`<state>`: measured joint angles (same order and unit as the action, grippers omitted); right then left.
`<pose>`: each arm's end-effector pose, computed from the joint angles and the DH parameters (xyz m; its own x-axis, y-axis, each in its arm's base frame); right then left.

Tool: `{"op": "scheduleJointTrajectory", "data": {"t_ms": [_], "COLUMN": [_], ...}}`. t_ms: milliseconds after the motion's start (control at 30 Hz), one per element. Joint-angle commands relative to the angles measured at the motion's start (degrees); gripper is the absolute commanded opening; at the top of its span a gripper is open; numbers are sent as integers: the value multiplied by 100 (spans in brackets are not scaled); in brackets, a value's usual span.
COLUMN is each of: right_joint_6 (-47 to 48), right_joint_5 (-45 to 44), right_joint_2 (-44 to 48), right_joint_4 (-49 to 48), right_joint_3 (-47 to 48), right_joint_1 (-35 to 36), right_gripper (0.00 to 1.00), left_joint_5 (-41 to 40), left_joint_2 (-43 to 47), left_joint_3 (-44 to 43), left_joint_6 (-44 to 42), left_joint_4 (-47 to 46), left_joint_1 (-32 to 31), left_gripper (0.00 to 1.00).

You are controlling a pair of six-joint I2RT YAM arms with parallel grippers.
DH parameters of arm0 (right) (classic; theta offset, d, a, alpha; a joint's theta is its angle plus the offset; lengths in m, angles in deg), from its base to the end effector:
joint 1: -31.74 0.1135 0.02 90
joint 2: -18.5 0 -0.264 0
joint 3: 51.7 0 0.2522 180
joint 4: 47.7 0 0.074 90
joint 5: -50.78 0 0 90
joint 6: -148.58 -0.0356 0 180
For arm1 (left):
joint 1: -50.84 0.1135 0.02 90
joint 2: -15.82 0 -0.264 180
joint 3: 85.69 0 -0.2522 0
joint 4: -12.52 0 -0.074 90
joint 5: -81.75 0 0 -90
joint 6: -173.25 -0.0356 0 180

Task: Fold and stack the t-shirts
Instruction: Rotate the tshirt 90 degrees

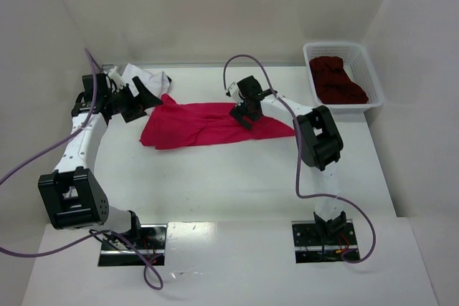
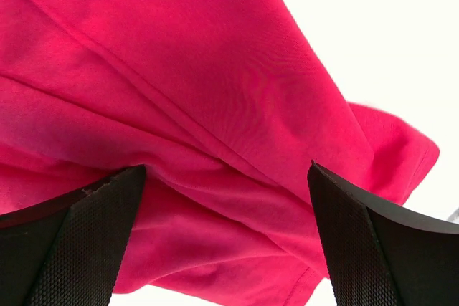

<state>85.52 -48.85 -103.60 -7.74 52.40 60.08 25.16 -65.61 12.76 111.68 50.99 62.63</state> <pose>0.4060 0.2122 0.1667 -0.4885 -0.7710 -0.4087 -0.6856 0.6288 -0.3668 0.3116 0.0450 0.3107 -0.6542 -0.5425 -0.5270 -0.0674 0.7358 -0.6738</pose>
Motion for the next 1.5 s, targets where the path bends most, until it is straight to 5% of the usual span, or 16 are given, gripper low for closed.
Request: {"op": "scheduleJointTrajectory", "data": {"t_ms": [0,600,967,1467], "right_joint_6": [66,-1656,-3440,-4354], "right_joint_5": [382,1218,2008,2017], "right_joint_2": [-349,476,1460,1620], "right_joint_4": [140,71,-449,-589], "right_joint_3": [-43,-1528,-2881,-3382], "right_joint_1": [347,1841,2281,2343], "right_gripper": [100,100,100,100], "left_joint_5": [184,-142,-1432,-3402], "left_joint_2": [-22,311,-196,-1498], "left_joint_3": [-323,415,855,460], "left_joint_6": [-127,-118,620,2017], "left_joint_4": [-63,60,-449,-608], "left_joint_1": [-10,-115,-1441,-1865], "left_gripper": [99,99,99,99]}}
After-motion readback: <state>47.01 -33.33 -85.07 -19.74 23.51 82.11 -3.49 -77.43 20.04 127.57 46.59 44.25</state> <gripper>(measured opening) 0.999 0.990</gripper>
